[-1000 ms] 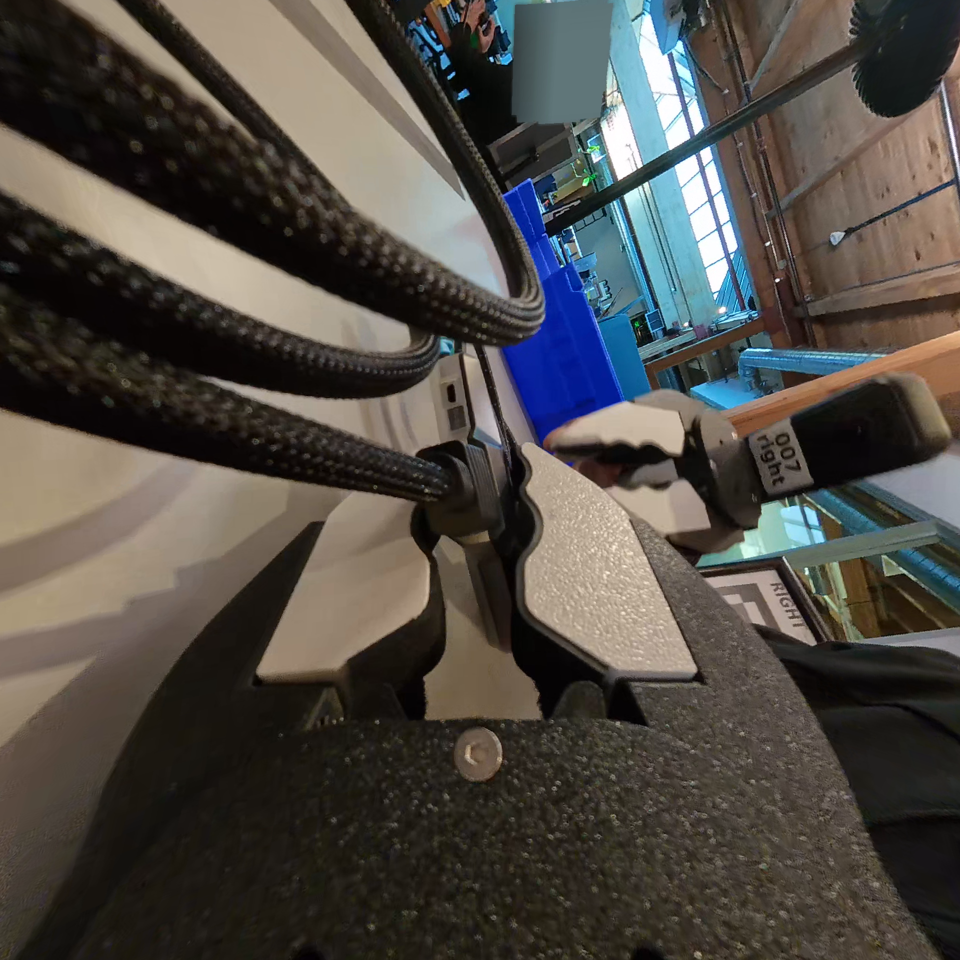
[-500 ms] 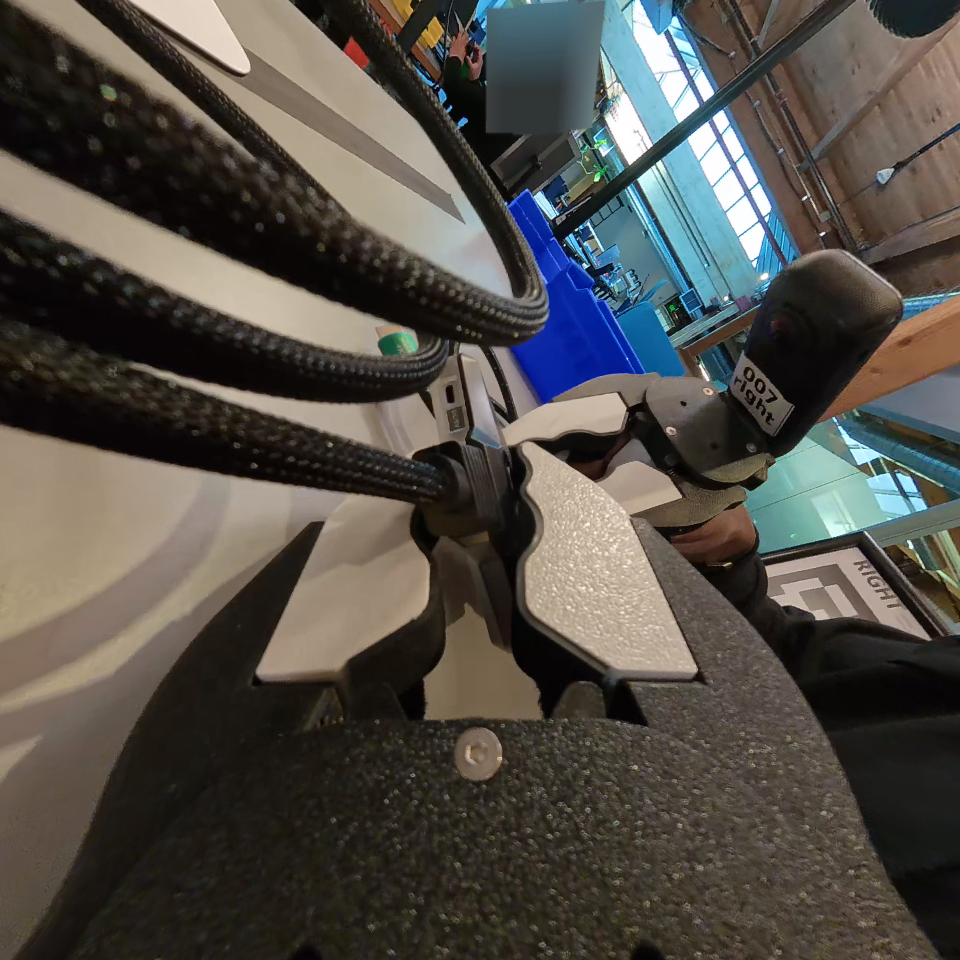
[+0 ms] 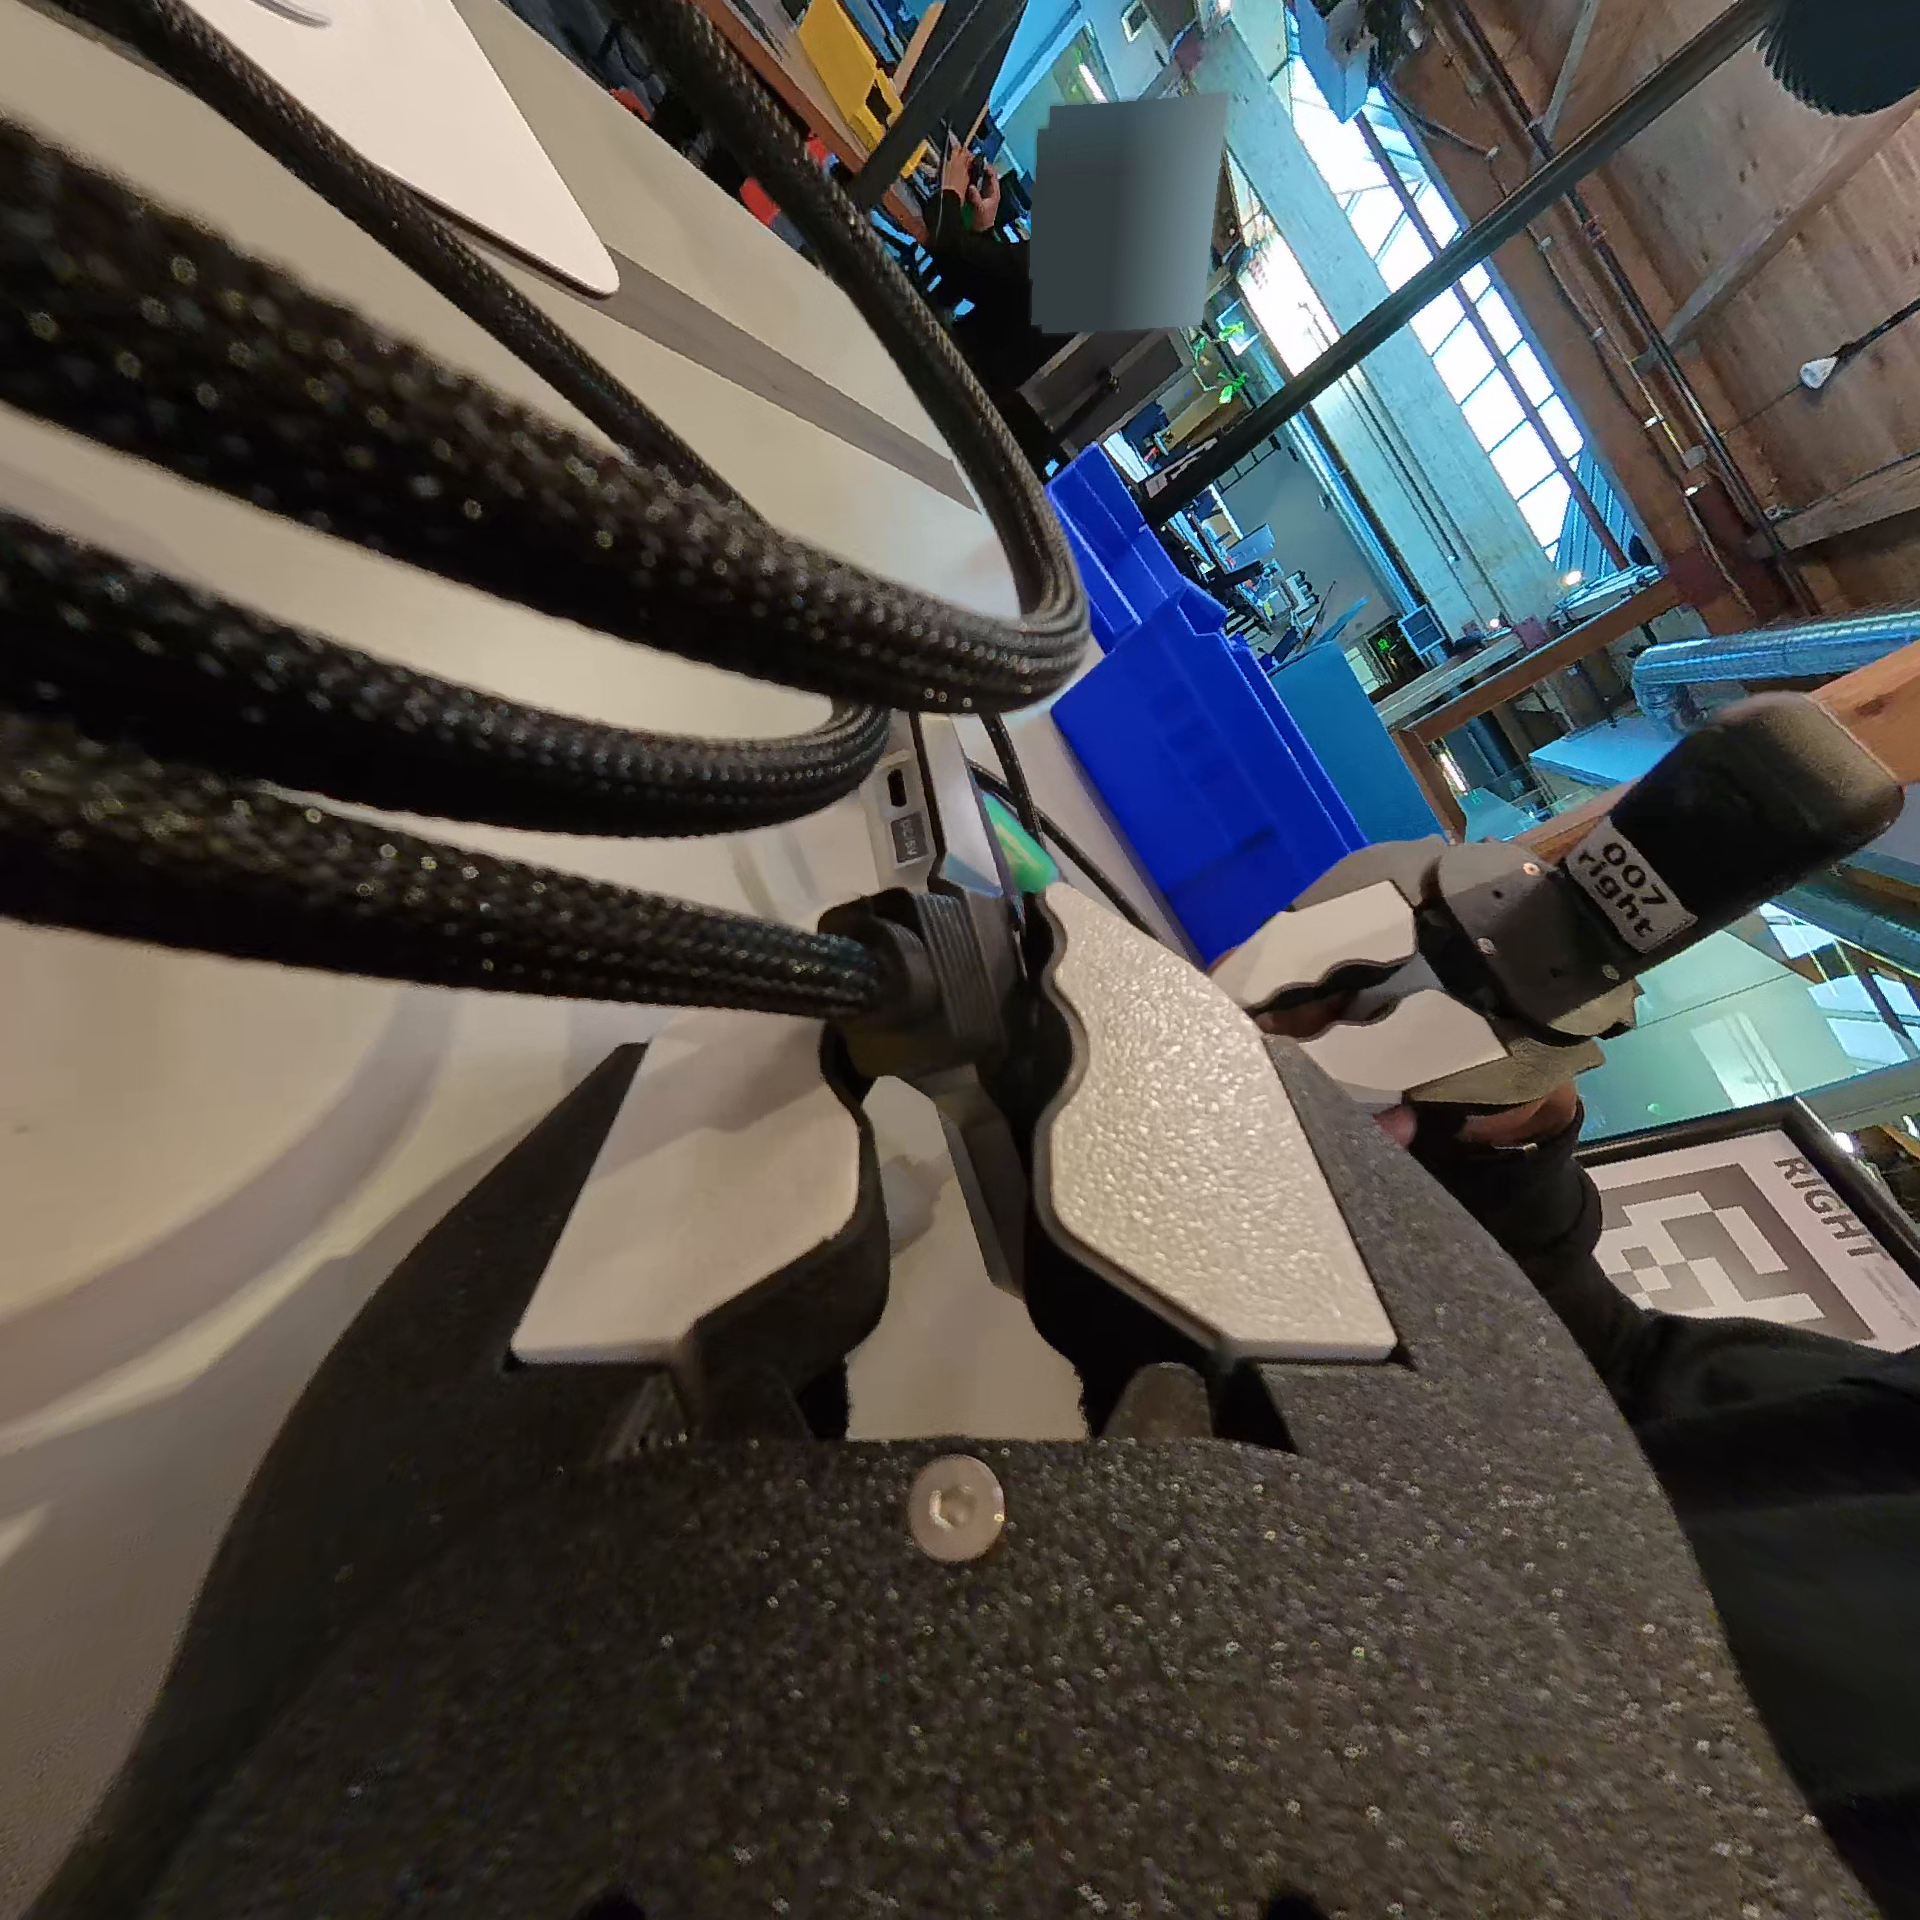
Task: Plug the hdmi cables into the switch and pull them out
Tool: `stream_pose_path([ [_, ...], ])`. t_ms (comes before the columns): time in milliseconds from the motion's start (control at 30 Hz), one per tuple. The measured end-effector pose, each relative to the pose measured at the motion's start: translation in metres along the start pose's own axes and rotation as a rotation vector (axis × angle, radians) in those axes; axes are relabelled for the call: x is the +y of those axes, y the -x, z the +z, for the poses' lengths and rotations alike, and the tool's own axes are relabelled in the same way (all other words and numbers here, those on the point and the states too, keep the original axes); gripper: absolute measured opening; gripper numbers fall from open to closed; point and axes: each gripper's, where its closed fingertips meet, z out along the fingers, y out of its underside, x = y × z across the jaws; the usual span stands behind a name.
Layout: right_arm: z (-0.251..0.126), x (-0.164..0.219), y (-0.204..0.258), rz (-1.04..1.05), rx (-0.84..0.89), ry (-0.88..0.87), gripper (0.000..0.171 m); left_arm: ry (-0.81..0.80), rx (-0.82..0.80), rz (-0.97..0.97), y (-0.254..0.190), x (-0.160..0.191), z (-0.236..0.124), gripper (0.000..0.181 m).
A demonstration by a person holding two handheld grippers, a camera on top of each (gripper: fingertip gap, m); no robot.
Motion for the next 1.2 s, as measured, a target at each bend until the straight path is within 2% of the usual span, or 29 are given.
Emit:
stream_pose_path([
  [167, -0.023, 0.012, 0.005, -0.020, -0.021, -0.062, 0.008, 0.005, -0.008, -0.024, 0.008, -0.004, -0.004, 0.026],
  [367, -0.032, 0.041, -0.008, 0.004, 0.037, 0.018, 0.008, 0.021, 0.008, -0.021, 0.011, -0.006, -0.007, 0.027],
  [567, -0.040, 0.030, -0.023, -0.003, 0.139, 0.037, 0.023, 0.038, 0.017, -0.019, 0.010, -0.004, -0.006, 0.027],
  [733, -0.017, 0.005, -0.022, -0.064, 0.189, 0.054, 0.033, 0.038, 0.018, -0.017, 0.009, -0.004, -0.006, 0.027],
  [900, 0.019, 0.007, -0.031, -0.087, 0.232, 0.146, 0.041, 0.044, 0.034, 0.005, 0.006, -0.004, -0.006, 0.026],
  [967, 0.025, 0.011, -0.040, -0.053, 0.240, 0.171, 0.040, 0.049, 0.051, 0.025, 0.004, -0.004, -0.007, 0.026],
  [1033, 0.028, 0.011, -0.040, -0.019, 0.197, 0.166, 0.019, 0.052, 0.049, 0.058, 0.003, -0.004, -0.007, 0.026],
  [1200, 0.026, 0.002, -0.032, -0.008, 0.073, 0.124, 0.017, 0.071, 0.116, 0.106, -0.005, -0.003, -0.007, 0.026],
])
